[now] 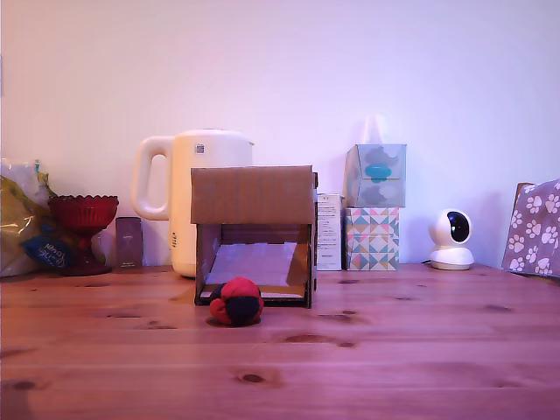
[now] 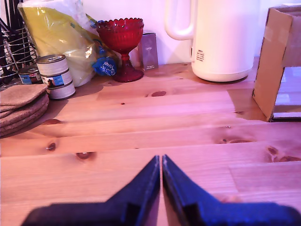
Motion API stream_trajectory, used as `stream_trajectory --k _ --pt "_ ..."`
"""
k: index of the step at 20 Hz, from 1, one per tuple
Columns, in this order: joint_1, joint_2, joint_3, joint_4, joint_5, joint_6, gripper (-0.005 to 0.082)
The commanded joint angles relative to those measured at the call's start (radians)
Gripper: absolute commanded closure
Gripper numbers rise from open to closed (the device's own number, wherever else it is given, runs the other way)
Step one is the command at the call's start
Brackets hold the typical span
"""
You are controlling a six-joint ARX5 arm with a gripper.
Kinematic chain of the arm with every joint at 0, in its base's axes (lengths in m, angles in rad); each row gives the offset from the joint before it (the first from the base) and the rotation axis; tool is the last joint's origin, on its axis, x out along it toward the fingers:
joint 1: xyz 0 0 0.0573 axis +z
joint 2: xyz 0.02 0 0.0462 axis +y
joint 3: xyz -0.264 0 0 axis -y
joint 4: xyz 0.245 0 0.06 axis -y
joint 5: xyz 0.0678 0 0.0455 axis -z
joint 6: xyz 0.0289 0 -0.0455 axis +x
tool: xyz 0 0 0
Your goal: Drop the footbag into the cardboard dice tower
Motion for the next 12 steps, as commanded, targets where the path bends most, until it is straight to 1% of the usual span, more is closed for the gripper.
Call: stream_trajectory --k 1,6,8,9,10,11,12 --pt "0.002 -0.010 -0.017 -0.010 0.027 -0.058 0.0793" --pt "0.002 -0.010 -0.017 -0.011 0.029 -0.059 0.0793" --pt "0.002 -0.010 -0.016 0.016 0.043 -0.074 0.0793" --pt "0.002 -0.010 -0.009 0.057 0.071 -0.097 0.0793" --pt "0.002 -0.010 0.010 0.093 0.111 -0.112 0.0793" --pt "0.001 -0.010 0.035 0.110 0.141 -0.137 0.0793" --pt "0.001 -0.009 0.064 0.113 0.179 -0.152 0.0793"
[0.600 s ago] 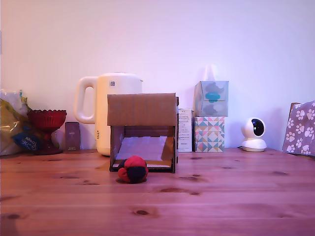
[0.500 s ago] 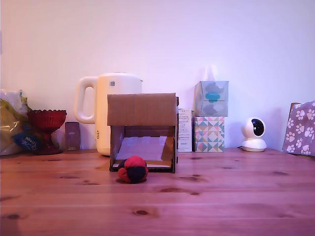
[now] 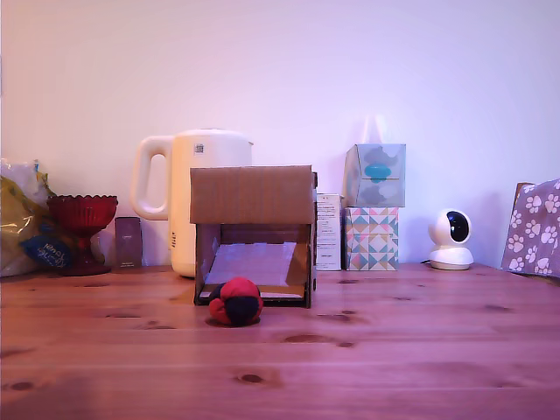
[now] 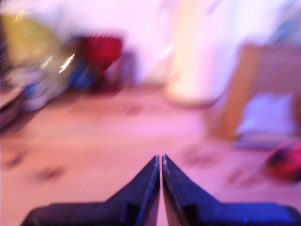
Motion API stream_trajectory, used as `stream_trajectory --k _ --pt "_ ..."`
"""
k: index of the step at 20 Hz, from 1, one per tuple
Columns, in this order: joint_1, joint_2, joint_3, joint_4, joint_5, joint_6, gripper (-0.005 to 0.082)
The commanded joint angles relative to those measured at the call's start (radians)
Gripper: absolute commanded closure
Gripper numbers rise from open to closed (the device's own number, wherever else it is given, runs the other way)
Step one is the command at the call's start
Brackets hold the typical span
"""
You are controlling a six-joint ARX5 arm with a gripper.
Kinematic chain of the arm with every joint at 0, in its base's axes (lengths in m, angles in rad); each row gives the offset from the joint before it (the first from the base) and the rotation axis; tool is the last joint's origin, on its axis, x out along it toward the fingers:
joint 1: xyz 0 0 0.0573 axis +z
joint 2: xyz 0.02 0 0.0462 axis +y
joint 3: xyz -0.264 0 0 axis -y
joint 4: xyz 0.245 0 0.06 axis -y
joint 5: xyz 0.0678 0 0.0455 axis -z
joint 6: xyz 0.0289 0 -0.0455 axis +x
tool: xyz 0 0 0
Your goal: Drop the footbag into the cardboard dice tower
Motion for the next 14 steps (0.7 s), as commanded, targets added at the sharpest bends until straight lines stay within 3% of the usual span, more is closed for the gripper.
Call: stream_trajectory --k 1,4,7,10,14 --pt "0.001 0.000 0.066 0.021 0.052 -0.032 0.0793" --pt "-0.007 0.089 0.142 0.023 0.165 -0.081 0.0793" --pt "-0.048 0.261 0.180 0.053 0.250 -0.081 0.0793" --pt "-0.120 0.453 0.200 0.113 0.285 -0.046 0.0793" --pt "-0.249 0.674 0.206 0.208 0.288 0.006 0.0793"
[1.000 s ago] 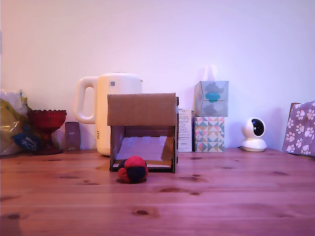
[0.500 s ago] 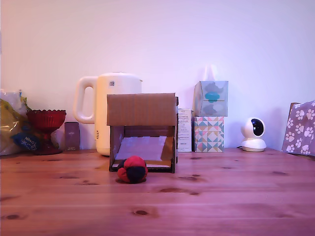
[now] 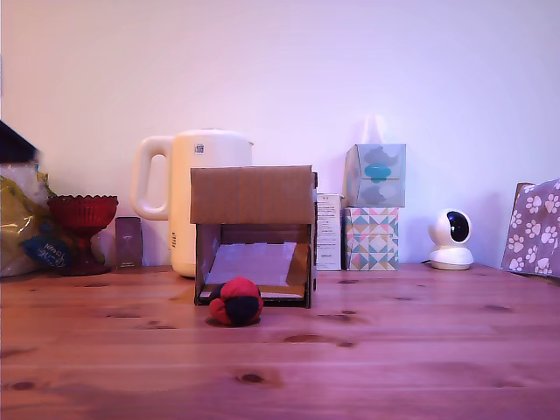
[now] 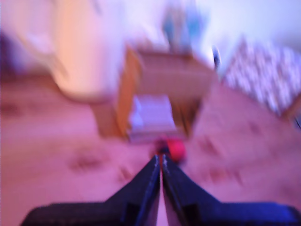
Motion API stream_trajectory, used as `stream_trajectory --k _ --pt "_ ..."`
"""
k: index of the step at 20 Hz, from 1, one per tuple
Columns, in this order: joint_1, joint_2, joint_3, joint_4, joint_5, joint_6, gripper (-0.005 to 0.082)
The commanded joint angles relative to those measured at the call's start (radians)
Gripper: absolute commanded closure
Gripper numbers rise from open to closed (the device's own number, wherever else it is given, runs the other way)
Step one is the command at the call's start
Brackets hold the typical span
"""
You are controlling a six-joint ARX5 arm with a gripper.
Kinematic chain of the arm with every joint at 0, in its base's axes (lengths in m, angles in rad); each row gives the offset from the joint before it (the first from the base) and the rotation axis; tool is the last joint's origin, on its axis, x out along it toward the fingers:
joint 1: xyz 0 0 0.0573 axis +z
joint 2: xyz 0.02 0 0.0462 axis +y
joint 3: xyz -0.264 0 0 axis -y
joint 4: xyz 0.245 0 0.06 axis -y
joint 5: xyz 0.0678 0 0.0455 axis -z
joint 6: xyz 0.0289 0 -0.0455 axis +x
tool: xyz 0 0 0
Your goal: Drop the footbag into the cardboard dice tower
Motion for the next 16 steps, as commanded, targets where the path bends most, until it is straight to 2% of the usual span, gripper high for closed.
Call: stream_trajectory --k 1,5,8,12,13,15,16 --pt "-0.046 0.074 0.001 0.051 0.003 0.018 0.0793" --pt "-0.147 0.266 0.001 0.226 -0.019 0.022 0.0793" --pt "-0.159 0.382 0.001 0.349 -0.020 0.036 0.0793" --pt "-0.161 0.557 0.005 0.611 -0.037 0.043 0.0791" --pt "-0.166 0.606 0.012 0.665 -0.066 0.043 0.0741" --pt "-0.178 0.705 0.050 0.719 -0.092 0.043 0.0496" --pt "-0.186 0.755 0.084 0.718 -0.092 0.043 0.0426"
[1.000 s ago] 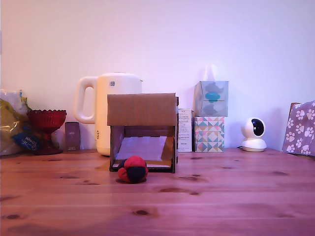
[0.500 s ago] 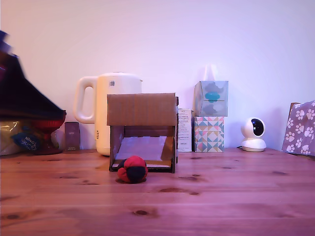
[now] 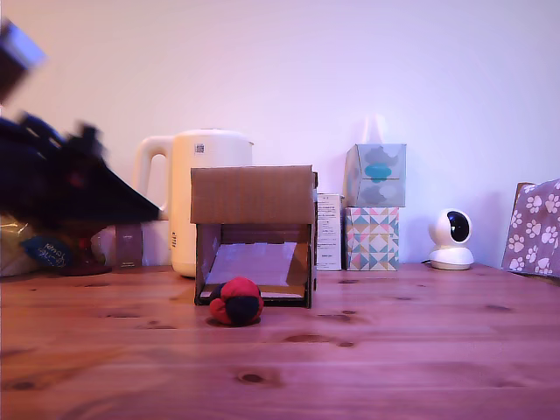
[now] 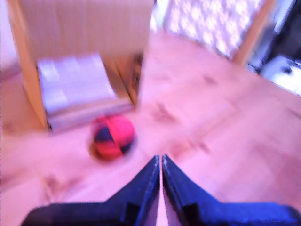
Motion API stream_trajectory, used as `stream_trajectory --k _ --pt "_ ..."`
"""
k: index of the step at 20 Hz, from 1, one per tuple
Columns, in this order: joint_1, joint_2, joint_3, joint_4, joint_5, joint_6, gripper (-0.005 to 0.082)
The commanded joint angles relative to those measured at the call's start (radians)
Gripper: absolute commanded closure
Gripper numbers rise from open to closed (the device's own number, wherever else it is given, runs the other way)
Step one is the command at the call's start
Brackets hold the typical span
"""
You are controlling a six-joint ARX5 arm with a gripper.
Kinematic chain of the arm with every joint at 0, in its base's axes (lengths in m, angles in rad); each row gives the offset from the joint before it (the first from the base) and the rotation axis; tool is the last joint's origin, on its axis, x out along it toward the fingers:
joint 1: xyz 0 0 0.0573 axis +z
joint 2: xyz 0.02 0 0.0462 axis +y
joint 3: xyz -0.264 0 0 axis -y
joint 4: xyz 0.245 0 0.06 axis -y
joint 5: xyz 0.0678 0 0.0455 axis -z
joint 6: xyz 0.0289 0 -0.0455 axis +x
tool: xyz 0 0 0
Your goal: Drop the footbag into the cardboard dice tower
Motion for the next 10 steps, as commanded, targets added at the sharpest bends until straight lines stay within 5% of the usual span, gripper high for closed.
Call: stream_trajectory --k 1,4,10 --pt "-0.019 0.077 0.060 0.015 -0.001 0.005 0.0363" --pt "-0.055 0.215 0.180 -0.007 -0.036 0.032 0.0044" --pt "-0.077 0.382 0.342 -0.159 -0.136 0.085 0.0021"
